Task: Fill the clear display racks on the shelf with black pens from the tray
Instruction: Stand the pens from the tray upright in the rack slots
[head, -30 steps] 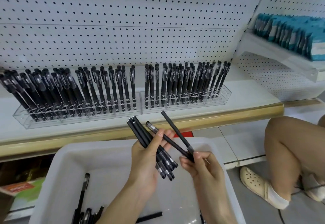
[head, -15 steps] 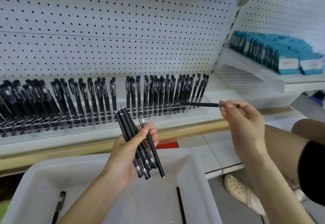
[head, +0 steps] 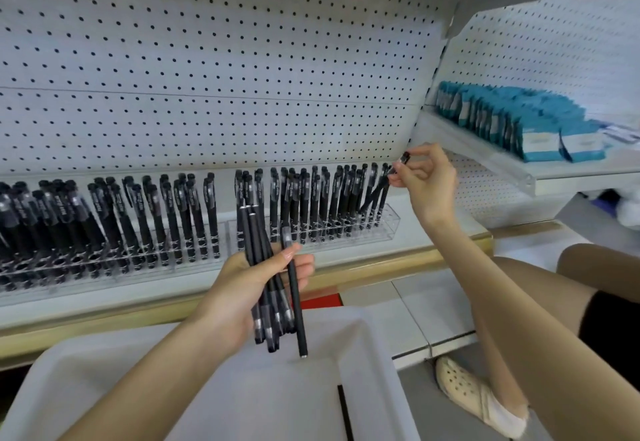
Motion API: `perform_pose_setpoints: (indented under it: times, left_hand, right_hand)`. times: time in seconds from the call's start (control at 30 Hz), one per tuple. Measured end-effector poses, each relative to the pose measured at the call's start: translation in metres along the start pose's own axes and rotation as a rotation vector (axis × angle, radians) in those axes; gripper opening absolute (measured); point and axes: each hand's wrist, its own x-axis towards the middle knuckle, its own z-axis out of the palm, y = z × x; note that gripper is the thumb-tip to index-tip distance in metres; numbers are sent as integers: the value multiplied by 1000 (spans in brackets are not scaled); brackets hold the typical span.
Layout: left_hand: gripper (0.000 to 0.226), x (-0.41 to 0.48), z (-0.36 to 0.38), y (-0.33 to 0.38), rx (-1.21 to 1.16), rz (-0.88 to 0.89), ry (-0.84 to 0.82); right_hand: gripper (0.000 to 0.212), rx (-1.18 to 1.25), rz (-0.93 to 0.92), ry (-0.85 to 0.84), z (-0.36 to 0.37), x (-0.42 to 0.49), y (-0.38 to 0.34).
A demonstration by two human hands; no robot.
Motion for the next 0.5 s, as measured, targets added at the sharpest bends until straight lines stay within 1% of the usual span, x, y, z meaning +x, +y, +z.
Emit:
perform_pose_setpoints:
  times: [0.1,0.2,0.33,0.43,0.5]
  left_hand:
    - [29,-1,-4,-1,14,-2,-12]
    - [22,0,-7,-4,-9,-22,-15]
    - [21,2,-3,-3,-37,-20,-23]
    - [20,3,1,0,-53,-9,-36]
    - [21,3,3,1,-48,0,-50]
  right_hand:
    - [20,-26,-18,-7,6,4,1]
    - [18,-98,-22,-30,7,11,-2]
    - [18,-181,-36,-76,7,16,-3]
    - [12,-250,-43,-158,10,11,5]
    - [9,-369,-108,-226,10,8,14]
